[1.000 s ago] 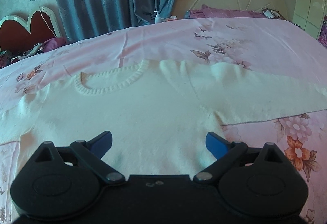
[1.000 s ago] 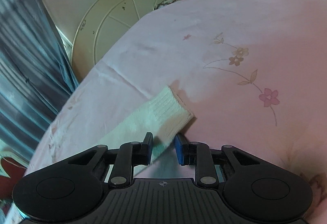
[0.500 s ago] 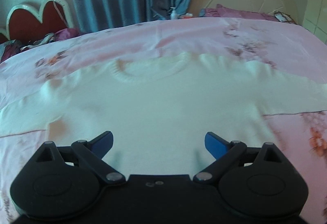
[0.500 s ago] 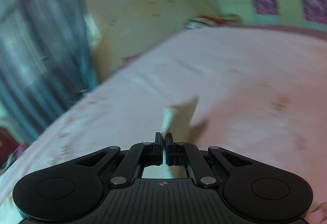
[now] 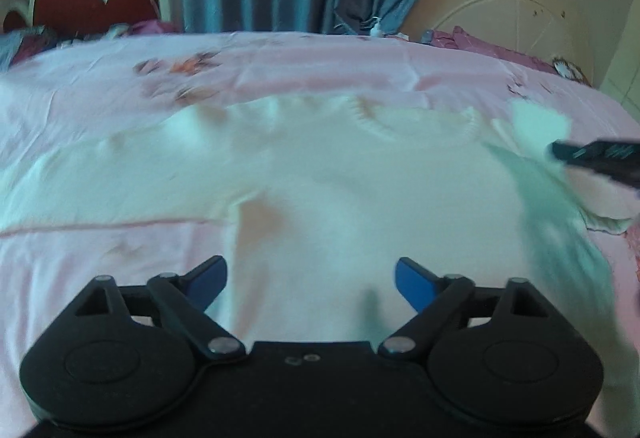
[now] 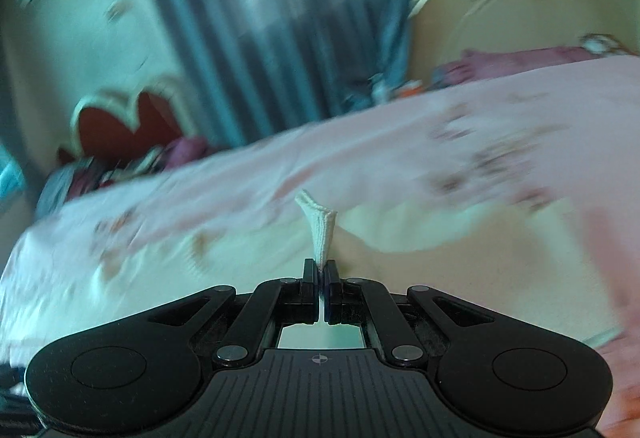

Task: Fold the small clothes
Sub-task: 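Fold the held sleeve across the sweater body with the right gripper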

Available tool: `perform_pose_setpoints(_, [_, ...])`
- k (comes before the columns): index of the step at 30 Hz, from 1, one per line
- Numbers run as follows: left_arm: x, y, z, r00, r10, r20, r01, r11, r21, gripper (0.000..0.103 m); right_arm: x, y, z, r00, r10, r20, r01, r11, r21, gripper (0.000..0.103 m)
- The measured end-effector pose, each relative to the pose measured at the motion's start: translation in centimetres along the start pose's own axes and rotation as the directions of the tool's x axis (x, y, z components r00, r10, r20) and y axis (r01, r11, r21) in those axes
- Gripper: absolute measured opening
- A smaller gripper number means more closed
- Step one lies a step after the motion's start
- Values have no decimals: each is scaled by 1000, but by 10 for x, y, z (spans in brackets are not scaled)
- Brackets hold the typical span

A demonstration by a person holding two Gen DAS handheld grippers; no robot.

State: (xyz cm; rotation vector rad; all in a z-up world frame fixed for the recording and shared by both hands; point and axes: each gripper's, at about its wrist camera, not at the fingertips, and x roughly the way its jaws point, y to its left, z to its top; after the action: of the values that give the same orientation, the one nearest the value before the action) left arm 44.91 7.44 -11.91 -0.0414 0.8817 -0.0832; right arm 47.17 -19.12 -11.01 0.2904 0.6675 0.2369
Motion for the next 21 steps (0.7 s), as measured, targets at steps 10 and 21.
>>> perform_pose_setpoints(10, [-3,23,4,994,-104,21,106,992,-62,91,49,34,-29,994,-39,-107,26,993,-119,8])
perform_pose_setpoints(21, [69,-54,38,945,-326,-42,320,942,-106,60,-26,-63,-35,986,-133,-96,142,985,101,39])
